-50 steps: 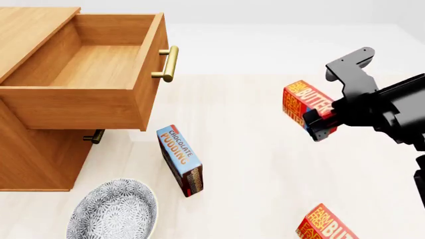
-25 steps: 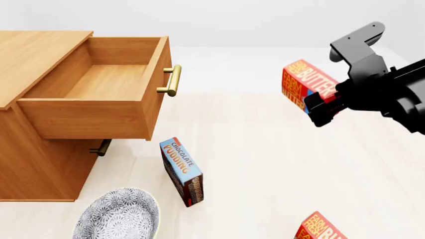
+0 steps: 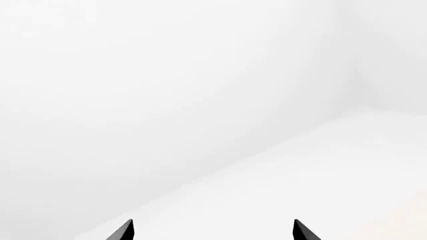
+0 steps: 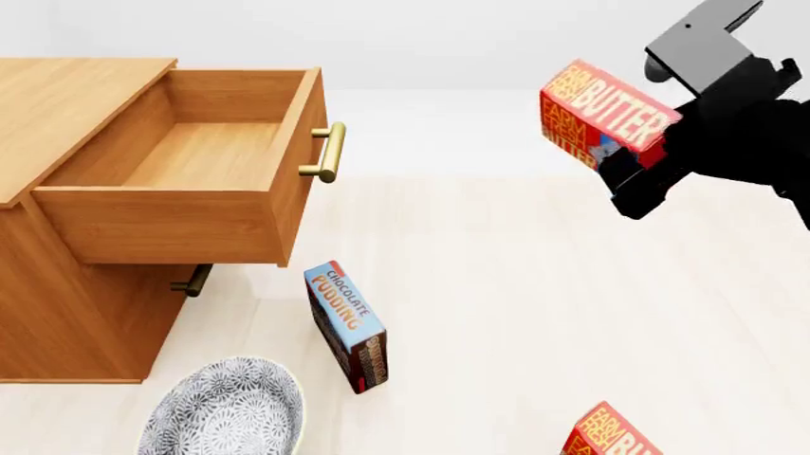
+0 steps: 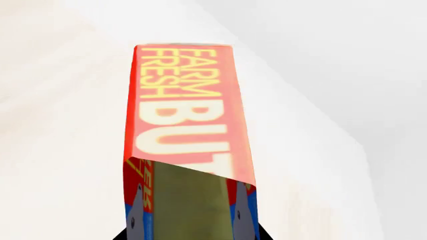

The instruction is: Put the butter at the front in the top drawer of the cabinet and close it.

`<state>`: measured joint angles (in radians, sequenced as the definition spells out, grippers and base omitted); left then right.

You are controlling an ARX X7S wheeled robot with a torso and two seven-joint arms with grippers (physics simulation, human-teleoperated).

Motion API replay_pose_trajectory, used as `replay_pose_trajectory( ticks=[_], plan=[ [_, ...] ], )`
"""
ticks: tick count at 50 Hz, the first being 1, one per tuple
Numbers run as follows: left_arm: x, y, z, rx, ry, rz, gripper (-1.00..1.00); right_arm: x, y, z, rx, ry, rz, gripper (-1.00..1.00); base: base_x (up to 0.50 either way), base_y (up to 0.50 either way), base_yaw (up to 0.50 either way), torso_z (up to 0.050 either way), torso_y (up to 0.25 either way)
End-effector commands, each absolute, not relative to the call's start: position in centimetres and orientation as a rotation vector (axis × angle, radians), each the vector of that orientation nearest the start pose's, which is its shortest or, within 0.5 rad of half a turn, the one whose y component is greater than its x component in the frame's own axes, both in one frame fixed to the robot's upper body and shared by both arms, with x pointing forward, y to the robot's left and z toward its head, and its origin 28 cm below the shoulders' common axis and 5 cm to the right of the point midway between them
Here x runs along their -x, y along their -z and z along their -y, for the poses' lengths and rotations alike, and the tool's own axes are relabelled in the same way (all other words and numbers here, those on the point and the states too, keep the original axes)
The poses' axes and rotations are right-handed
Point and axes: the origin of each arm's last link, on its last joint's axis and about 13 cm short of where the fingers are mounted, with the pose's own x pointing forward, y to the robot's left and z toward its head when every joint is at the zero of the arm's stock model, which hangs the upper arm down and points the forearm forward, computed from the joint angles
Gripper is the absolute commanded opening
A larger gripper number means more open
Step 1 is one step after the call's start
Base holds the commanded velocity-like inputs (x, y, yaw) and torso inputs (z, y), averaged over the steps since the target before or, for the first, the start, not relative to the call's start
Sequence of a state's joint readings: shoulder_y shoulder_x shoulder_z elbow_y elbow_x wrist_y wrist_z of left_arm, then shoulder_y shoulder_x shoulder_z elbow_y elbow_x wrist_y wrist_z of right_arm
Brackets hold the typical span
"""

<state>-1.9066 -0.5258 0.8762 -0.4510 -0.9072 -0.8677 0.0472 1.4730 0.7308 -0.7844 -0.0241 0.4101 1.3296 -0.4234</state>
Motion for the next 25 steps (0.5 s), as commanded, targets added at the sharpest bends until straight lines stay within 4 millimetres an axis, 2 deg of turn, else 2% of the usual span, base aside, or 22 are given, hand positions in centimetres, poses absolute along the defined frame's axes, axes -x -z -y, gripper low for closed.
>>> replay_pose_trajectory(
  ticks=[1, 9, 22, 23, 24, 25],
  plan=[
    [-33.9, -44.6, -27.0, -0.469, 0.375, 0.173, 1.00, -28.7, -36.5, 21.3, 0.861, -0.174, -0.203, -1.00, 0.00, 0.00, 0.00, 0.000, 0.000],
    [-34.1, -44.8, -27.0, -0.586, 0.468, 0.212, 1.00, -27.5, -38.1, 20.9, 1.013, -0.178, -0.086, -1.00, 0.00, 0.00, 0.00, 0.000, 0.000],
    [-34.3, -45.0, -27.1, -0.745, 0.586, 0.250, 1.00, -26.9, -39.6, 20.8, 1.211, -0.155, 0.031, -1.00, 0.00, 0.00, 0.00, 0.000, 0.001],
    [-34.0, -41.1, -28.6, -0.719, 0.540, 0.209, 1.00, -26.9, -39.6, 20.9, 1.219, -0.153, 0.035, -1.00, 0.00, 0.00, 0.00, 0.000, 0.000],
    [-33.1, -38.2, -28.7, -0.736, 0.545, 0.207, 1.00, -26.9, -39.6, 20.9, 1.228, -0.150, 0.041, -1.00, 0.00, 0.00, 0.00, 0.000, 0.000],
    [-31.8, -36.3, -27.7, -0.778, 0.601, 0.239, 1.00, -26.8, -39.7, 20.9, 1.236, -0.146, 0.047, -1.00, 0.00, 0.00, 0.00, 0.000, 0.000]
  ],
)
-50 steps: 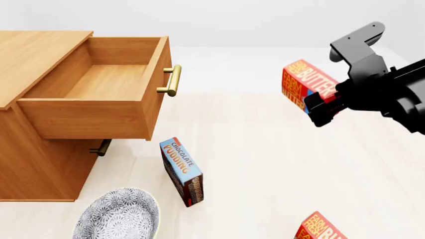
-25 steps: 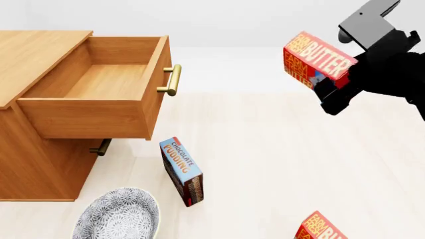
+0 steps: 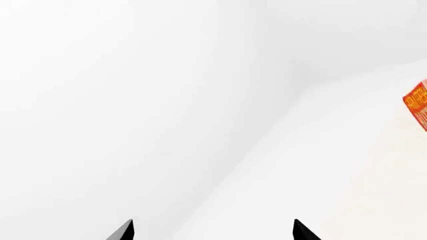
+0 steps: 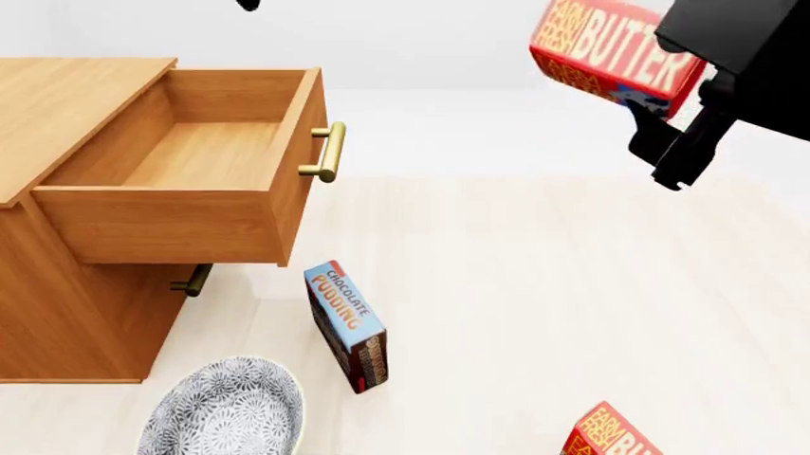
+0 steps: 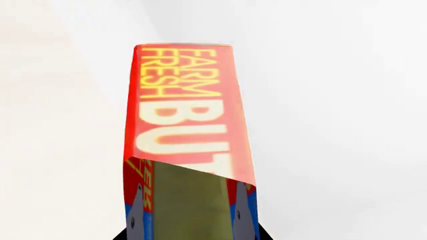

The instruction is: Put the butter at the front in the top drawer of the cabinet and close it.

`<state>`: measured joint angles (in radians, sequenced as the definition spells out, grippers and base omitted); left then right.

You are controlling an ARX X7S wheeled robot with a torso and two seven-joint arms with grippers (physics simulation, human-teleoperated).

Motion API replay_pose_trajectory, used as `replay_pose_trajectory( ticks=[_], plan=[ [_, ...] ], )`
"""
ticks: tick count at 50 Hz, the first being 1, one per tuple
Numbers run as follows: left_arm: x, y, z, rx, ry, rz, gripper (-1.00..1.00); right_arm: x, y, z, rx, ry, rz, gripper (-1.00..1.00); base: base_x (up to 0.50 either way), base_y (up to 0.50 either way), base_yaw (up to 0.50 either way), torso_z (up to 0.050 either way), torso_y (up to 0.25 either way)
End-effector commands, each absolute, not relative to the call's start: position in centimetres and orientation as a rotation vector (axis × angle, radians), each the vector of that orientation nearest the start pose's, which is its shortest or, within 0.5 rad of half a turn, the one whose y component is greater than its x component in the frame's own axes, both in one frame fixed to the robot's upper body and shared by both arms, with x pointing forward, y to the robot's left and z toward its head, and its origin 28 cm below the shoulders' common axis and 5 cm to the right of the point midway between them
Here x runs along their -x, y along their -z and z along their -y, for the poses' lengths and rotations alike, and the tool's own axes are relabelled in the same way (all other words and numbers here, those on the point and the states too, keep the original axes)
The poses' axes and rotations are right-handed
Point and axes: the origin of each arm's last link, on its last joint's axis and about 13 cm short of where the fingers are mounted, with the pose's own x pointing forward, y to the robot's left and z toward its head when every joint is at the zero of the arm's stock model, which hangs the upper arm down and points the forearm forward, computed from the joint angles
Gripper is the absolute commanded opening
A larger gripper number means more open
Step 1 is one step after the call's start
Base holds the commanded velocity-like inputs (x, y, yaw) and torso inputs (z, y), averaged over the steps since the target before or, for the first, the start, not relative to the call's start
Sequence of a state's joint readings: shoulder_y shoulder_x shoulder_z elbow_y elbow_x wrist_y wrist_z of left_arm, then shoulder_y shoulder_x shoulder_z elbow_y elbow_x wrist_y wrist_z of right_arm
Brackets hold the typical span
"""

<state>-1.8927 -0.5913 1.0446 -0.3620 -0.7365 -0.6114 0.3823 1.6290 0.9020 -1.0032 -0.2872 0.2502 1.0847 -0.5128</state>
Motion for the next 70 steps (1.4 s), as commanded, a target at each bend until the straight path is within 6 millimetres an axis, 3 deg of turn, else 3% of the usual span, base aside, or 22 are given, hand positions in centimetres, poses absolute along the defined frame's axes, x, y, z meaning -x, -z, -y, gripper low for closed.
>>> replay_pose_trajectory(
  ticks=[1, 5, 17, 27, 46, 70],
  plan=[
    [-31.2, -35.1, -27.5, -0.794, 0.619, 0.248, 1.00, -26.8, -39.7, 20.9, 1.242, -0.142, 0.051, -1.00, 0.00, 0.00, 0.00, 0.000, 0.000],
    [-30.5, -33.4, -27.7, -0.815, 0.631, 0.246, 1.00, -26.8, -40.0, 21.1, 1.253, -0.125, 0.071, -1.00, 0.00, 0.00, 0.00, 0.000, 0.003],
    [-29.7, -32.6, -27.9, -0.884, 0.664, 0.229, 1.00, -26.2, -40.3, 21.5, 1.304, -0.092, 0.114, -1.00, 0.00, 0.00, 0.00, 0.000, 0.001],
    [-29.8, -32.7, -27.7, -0.902, 0.667, 0.245, 1.00, -25.6, -40.0, 21.8, 1.377, -0.090, 0.138, -1.00, 0.00, 0.00, 0.00, 0.000, 0.002],
    [-28.9, -32.8, -26.8, -1.000, 0.754, 0.359, 1.00, -24.5, -38.0, 21.4, 1.572, -0.260, 0.307, -1.00, 0.00, 0.00, 0.00, 0.001, 0.001],
    [-28.6, -32.4, -25.8, -1.224, 0.802, 0.565, 1.00, -23.9, -37.2, 19.9, 1.608, -0.375, 0.417, -1.00, 0.00, 0.00, 0.00, 0.000, 0.001]
  ],
)
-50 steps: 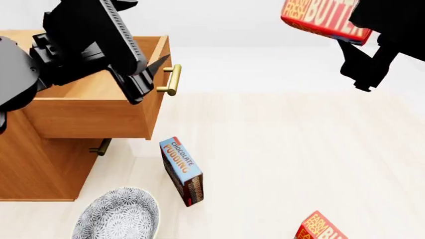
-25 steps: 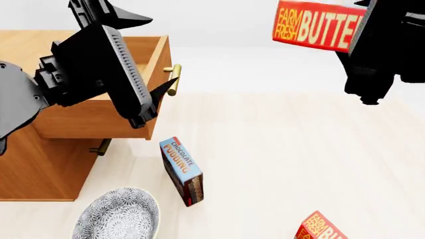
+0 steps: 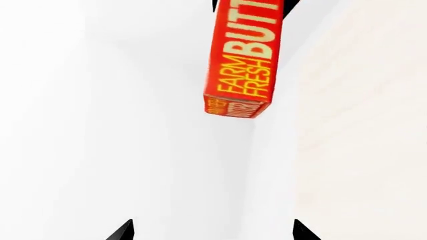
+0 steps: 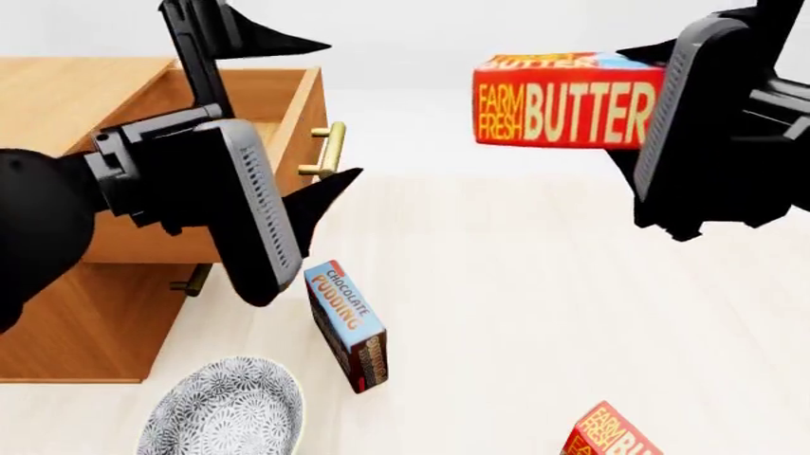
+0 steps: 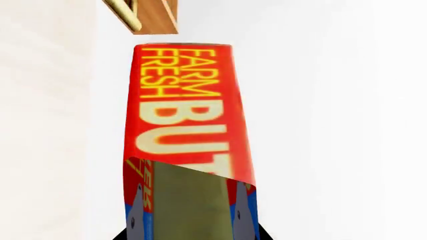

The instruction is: Put the butter at the front in the top drawer of the cabinet and close it.

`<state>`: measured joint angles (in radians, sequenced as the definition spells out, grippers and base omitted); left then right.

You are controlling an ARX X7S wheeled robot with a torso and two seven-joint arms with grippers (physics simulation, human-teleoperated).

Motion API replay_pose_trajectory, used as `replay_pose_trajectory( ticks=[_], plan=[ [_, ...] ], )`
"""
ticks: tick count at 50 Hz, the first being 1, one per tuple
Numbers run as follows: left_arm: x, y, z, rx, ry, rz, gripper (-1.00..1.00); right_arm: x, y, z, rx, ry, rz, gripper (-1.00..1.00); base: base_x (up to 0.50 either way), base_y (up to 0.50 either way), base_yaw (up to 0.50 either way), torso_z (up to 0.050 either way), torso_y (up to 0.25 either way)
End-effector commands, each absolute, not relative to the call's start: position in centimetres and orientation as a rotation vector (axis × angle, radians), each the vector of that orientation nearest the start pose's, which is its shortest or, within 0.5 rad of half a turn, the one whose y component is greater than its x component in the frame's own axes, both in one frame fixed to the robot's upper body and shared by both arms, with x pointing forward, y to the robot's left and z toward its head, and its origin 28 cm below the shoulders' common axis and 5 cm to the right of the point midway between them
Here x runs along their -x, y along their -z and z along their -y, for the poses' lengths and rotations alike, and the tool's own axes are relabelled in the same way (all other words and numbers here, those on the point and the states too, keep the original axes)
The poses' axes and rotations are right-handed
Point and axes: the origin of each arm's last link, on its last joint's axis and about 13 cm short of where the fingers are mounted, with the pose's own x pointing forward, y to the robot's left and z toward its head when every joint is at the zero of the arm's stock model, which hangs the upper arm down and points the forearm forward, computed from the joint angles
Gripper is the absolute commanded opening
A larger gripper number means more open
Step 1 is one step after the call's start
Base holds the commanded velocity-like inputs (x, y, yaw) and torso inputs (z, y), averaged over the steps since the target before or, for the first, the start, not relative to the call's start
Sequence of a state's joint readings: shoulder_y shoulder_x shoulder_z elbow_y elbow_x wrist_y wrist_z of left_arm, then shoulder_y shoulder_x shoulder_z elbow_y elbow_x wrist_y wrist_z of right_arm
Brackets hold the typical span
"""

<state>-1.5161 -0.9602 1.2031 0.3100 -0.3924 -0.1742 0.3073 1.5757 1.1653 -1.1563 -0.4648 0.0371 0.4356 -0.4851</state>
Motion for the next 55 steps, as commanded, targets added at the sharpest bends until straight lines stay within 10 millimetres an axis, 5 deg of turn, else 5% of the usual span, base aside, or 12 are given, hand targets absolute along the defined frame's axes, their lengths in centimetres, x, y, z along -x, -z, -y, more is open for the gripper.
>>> replay_pose_trajectory(
  ticks=[1, 55],
  plan=[
    [-28.5, -32.4, -25.7, -1.225, 0.805, 0.565, 1.00, -23.9, -37.2, 19.8, 1.606, -0.379, 0.422, -1.00, 0.00, 0.00, 0.00, 0.000, 0.000],
    [-29.1, -31.1, -22.0, -1.173, 0.914, 0.631, 1.00, -22.8, -36.5, 16.6, 1.549, -0.530, 0.520, -1.00, 0.00, 0.00, 0.00, 0.000, 0.001]
  ],
)
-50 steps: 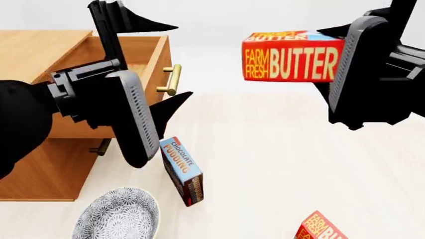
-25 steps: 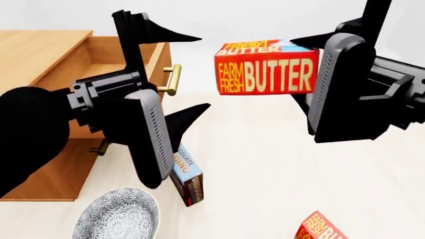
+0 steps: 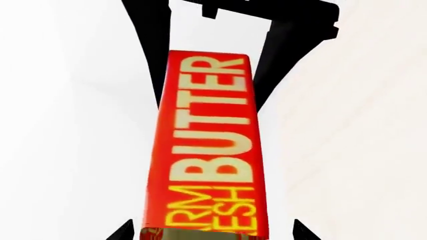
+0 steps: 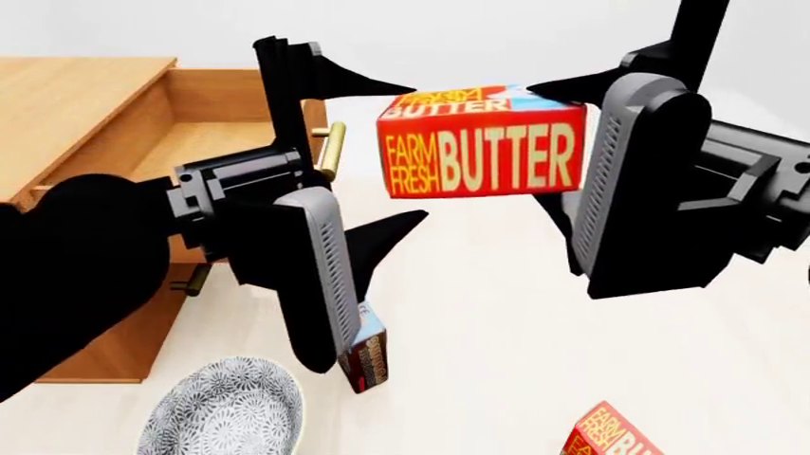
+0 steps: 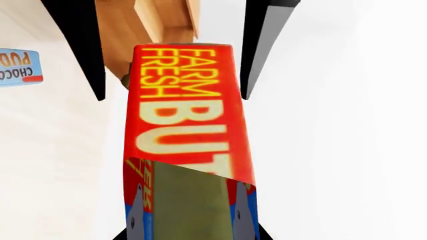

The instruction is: Put the butter at the front in the top drawer of the cabinet and close it.

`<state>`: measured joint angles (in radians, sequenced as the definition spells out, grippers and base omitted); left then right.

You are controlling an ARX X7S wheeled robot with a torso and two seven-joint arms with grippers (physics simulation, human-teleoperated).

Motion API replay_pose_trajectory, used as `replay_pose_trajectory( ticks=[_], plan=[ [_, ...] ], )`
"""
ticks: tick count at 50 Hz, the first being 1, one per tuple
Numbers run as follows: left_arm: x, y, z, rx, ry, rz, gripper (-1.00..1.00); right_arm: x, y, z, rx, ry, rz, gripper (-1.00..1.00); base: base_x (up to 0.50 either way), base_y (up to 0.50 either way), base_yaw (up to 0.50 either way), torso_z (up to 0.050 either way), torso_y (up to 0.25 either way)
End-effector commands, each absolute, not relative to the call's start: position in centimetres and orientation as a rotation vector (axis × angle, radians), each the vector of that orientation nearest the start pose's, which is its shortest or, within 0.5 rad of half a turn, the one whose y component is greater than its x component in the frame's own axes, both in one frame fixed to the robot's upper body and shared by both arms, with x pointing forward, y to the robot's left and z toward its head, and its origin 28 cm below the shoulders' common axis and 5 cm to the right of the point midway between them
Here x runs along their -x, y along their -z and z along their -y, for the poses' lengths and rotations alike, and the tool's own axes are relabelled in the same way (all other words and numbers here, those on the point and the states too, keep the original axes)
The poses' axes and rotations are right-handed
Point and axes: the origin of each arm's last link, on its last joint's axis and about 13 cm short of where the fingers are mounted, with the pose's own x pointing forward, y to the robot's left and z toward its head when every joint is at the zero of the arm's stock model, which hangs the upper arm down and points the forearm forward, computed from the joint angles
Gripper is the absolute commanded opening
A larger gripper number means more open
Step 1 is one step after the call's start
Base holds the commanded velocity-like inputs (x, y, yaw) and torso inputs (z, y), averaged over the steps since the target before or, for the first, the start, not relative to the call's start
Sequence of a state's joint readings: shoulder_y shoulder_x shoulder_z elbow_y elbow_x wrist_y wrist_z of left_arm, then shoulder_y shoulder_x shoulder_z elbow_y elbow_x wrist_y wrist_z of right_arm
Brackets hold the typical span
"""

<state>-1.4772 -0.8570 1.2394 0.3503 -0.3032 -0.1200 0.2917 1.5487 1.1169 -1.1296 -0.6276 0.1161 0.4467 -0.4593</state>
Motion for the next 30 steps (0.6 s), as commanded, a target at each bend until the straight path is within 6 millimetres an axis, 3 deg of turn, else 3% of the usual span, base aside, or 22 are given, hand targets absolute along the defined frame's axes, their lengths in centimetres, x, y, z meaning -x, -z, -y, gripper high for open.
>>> replay_pose_trajectory(
  ticks=[1, 9, 10, 16, 17, 30],
  plan=[
    [-29.1, -31.1, -22.0, -1.172, 0.914, 0.632, 1.00, -22.8, -36.5, 16.5, 1.549, -0.532, 0.518, -1.00, 0.00, 0.00, 0.00, 0.000, 0.000],
    [-28.9, -31.1, -21.9, -1.171, 0.915, 0.635, 1.00, -22.8, -36.2, 16.5, 1.546, -0.541, 0.509, -1.00, 0.00, 0.00, 0.00, 0.001, 0.001],
    [-28.9, -31.1, -21.9, -1.170, 0.914, 0.633, -1.00, -22.8, -36.2, 16.5, 1.545, -0.541, 0.507, -1.00, 0.00, 0.00, 0.00, 0.000, 0.000],
    [-28.8, -31.1, -22.0, -1.158, 0.909, 0.638, -1.00, -22.8, -35.8, 16.5, 1.530, -0.538, 0.482, -1.00, 0.00, 0.00, 0.00, 0.000, 0.000],
    [-28.8, -31.1, -22.0, -1.156, 0.908, 0.638, -1.00, -22.9, -35.8, 16.5, 1.520, -0.531, 0.480, 1.00, 0.00, 0.00, 0.00, 0.000, 0.000],
    [-29.0, -30.9, -22.1, -1.131, 0.897, 0.646, -1.00, -23.0, -34.7, 16.9, 1.503, -0.537, 0.437, 1.00, 0.00, 0.00, 0.00, 0.001, 0.002]
  ],
)
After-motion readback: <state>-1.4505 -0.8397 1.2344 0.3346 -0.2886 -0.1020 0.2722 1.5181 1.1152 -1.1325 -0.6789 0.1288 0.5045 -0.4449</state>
